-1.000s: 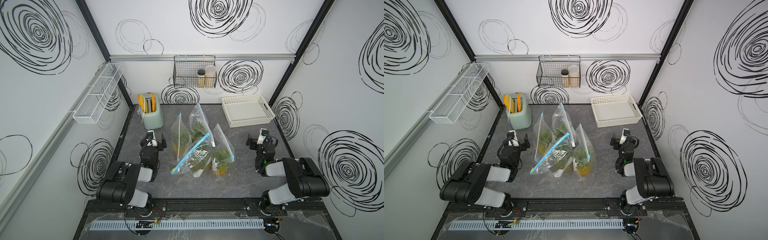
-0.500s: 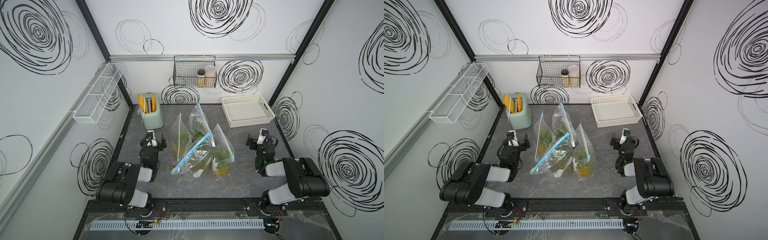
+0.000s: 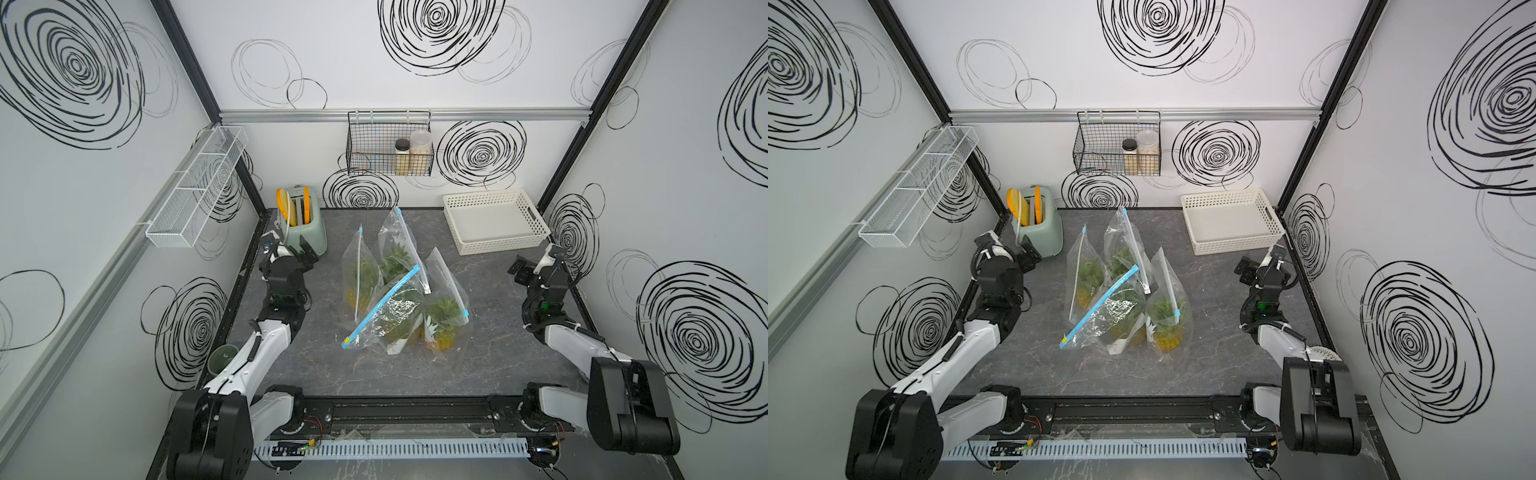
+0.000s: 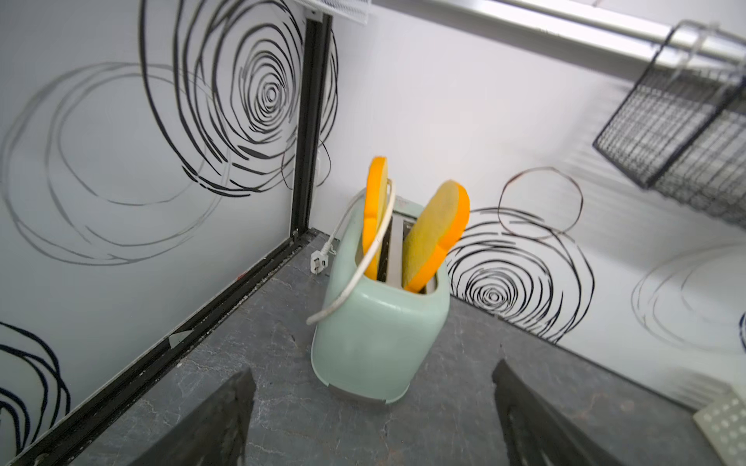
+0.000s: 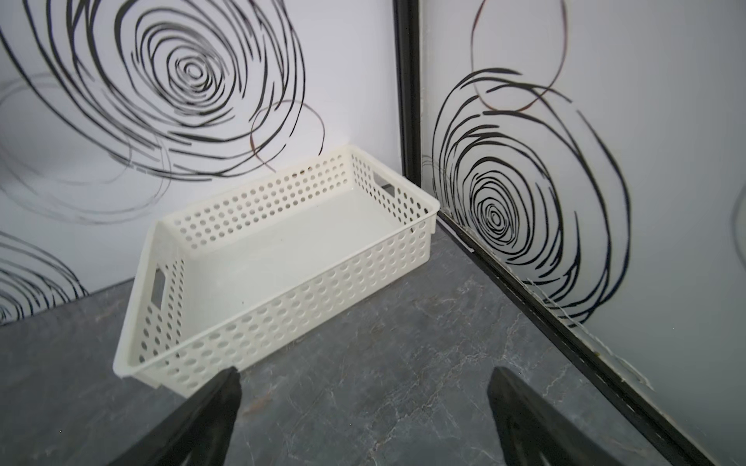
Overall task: Open the zip-top bag and take out the pineapple
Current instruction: Adjust the zipper food storage bag at the center of the board.
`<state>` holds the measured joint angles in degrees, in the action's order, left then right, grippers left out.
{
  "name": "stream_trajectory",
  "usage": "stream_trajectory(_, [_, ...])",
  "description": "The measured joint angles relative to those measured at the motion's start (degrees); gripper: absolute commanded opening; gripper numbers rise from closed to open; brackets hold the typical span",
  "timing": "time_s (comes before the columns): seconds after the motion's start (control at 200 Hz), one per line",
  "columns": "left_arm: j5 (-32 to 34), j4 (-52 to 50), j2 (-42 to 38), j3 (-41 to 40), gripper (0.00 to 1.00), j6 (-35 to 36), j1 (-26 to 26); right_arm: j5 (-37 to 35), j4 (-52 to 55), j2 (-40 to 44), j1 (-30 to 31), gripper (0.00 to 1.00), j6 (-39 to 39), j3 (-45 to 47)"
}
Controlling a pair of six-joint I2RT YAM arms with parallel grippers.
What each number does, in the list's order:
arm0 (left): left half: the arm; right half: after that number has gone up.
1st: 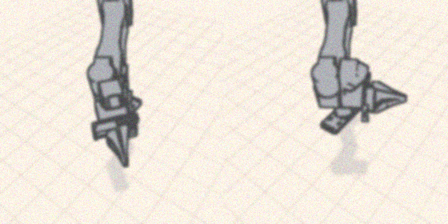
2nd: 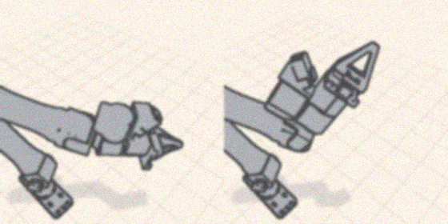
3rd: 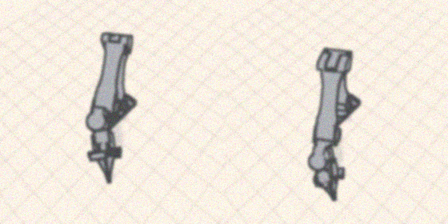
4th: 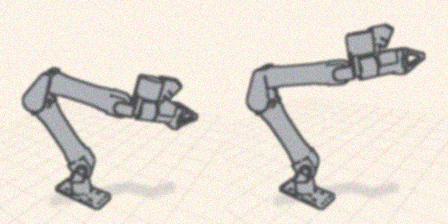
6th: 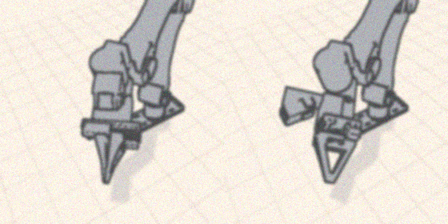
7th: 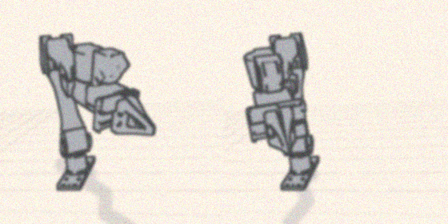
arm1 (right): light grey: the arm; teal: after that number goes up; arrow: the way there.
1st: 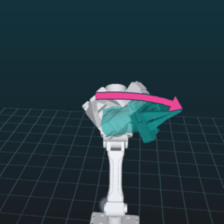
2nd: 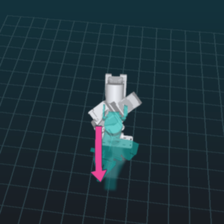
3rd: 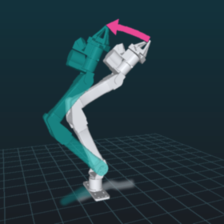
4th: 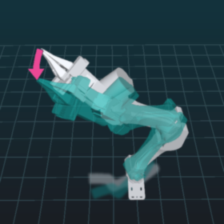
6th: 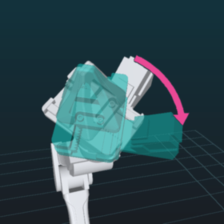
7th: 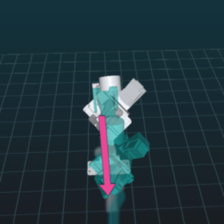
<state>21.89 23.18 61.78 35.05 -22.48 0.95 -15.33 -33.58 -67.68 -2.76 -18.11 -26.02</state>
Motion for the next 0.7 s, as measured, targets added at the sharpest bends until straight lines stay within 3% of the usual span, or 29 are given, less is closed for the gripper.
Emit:
stream_trajectory(0.11, [-5.22, -9.81, -4.20, 2.23, 0.96, -4.44, -3.06, 0.68, 8.57, 4.79, -0.96, 0.98, -5.05, -1.53])
stream_trajectory(0.235, [-8.92, -23.15, -5.95, 8.26, 0.97, -5.29, 2.67, 4.02, 17.79, 7.78, -1.25, 0.98, -7.17, -2.01])
stream_trajectory(0.33, [-9.11, -31.87, -6.08, 16.24, 0.96, -5.16, 12.76, 6.67, 26.21, 7.82, -1.16, 0.98, -7.37, -5.38])
stream_trajectory(0.495, [-7.15, -42.34, -2.91, 32.24, 0.96, -5.05, 37.03, 9.25, 35.91, 7.61, -0.44, 0.98, -6.43, -13.66])
stream_trajectory(0.575, [-5.20, -47.25, 2.32, 40.87, 0.96, -5.22, 47.23, 9.97, 38.71, 7.26, 0.02, 0.98, -5.62, -16.46])
stream_trajectory(0.7, [-2.19, -54.82, 13.29, 54.82, 0.96, -5.49, 58.66, 10.71, 42.03, 6.64, 0.44, 0.98, -4.35, -17.70])
